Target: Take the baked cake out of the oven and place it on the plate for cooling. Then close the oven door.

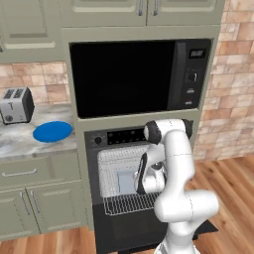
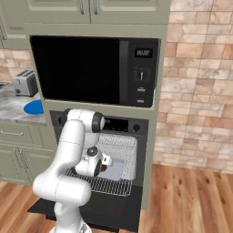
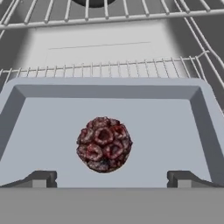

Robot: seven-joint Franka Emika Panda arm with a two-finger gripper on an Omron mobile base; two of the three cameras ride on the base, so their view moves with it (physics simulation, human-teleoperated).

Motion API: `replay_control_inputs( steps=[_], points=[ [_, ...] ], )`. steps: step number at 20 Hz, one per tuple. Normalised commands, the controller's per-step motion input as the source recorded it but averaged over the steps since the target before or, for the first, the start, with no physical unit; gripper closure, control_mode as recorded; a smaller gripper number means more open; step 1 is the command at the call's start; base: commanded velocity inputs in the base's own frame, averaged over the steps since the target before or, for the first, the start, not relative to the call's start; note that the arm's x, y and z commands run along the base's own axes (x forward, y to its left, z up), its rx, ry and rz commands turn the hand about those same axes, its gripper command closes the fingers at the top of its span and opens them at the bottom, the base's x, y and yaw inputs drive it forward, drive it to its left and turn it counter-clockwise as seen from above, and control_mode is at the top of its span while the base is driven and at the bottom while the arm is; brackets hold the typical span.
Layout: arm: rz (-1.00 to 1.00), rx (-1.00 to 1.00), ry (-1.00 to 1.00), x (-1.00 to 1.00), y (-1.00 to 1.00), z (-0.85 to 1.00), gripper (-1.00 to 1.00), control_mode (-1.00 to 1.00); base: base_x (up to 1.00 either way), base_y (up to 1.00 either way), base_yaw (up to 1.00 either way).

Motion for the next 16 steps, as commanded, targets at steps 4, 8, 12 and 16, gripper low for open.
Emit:
replay_control_inputs(
  steps=[4,8,12,16],
  points=[
    [0.0,0.0,-0.03,0.08,0.04,-0.23,-1.0,-1.0,0.0,0.0,0.0],
    [0.0,0.0,-0.02,0.07,0.05,-0.27,-1.0,-1.0,0.0,0.0,0.0],
    [0.0,0.0,-0.02,0.05,0.07,-0.25,-1.0,-1.0,0.0,0.0,0.0],
    [0.0,0.0,-0.03,0.11,0.03,-0.19,-1.0,-1.0,0.0,0.0,0.0]
  ],
)
